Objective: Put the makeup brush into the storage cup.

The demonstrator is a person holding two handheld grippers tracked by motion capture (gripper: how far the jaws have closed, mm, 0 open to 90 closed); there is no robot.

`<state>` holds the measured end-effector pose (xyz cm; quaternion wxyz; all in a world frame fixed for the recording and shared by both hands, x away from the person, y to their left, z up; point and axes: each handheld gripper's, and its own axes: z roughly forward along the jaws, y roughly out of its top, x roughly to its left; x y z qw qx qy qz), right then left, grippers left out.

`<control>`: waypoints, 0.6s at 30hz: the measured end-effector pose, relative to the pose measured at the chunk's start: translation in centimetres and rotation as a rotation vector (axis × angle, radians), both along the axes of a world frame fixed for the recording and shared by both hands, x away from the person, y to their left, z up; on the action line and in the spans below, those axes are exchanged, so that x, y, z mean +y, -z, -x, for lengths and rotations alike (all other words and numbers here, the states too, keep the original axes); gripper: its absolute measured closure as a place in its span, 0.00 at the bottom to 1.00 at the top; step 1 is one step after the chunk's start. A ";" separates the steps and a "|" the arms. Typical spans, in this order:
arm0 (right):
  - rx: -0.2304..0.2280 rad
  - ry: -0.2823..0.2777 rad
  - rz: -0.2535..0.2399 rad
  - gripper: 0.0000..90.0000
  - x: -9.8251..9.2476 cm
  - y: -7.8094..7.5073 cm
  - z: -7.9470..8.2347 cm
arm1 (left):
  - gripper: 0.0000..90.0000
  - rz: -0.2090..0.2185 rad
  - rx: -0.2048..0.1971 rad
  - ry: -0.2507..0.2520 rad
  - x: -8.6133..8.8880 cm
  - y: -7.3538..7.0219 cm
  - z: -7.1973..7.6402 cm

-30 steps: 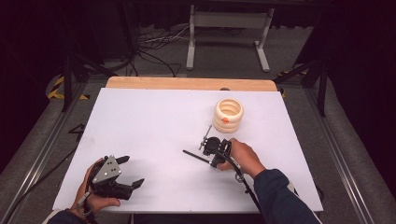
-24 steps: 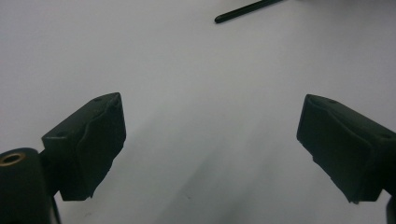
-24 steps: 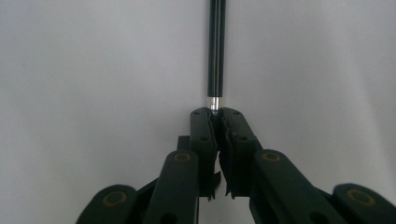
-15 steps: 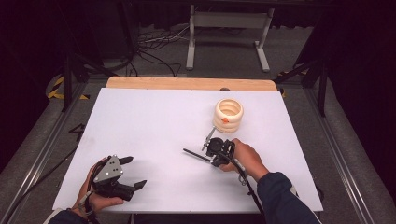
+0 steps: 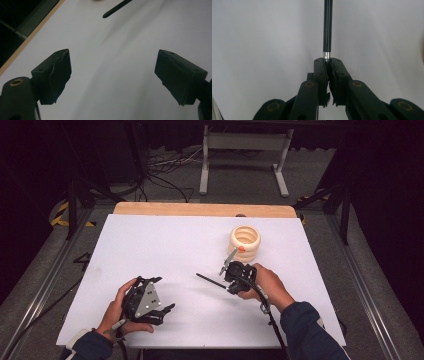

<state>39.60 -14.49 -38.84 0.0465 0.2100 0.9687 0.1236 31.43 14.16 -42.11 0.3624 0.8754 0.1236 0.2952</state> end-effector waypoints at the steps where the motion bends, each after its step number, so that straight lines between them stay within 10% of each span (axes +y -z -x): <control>1: 0.002 -0.002 0.001 0.94 0.1 -0.2 0.0 | 0.17 -0.009 -0.009 0.013 -0.6 0.0 -0.1; 12: 0.033 -0.032 0.029 0.94 1.4 -0.6 0.0 | 0.24 -0.095 -0.093 0.093 -5.2 0.3 -1.3; 18: 0.044 -0.043 0.032 0.94 2.2 -0.5 0.0 | 0.42 -0.240 -0.182 0.137 -7.9 0.8 -0.8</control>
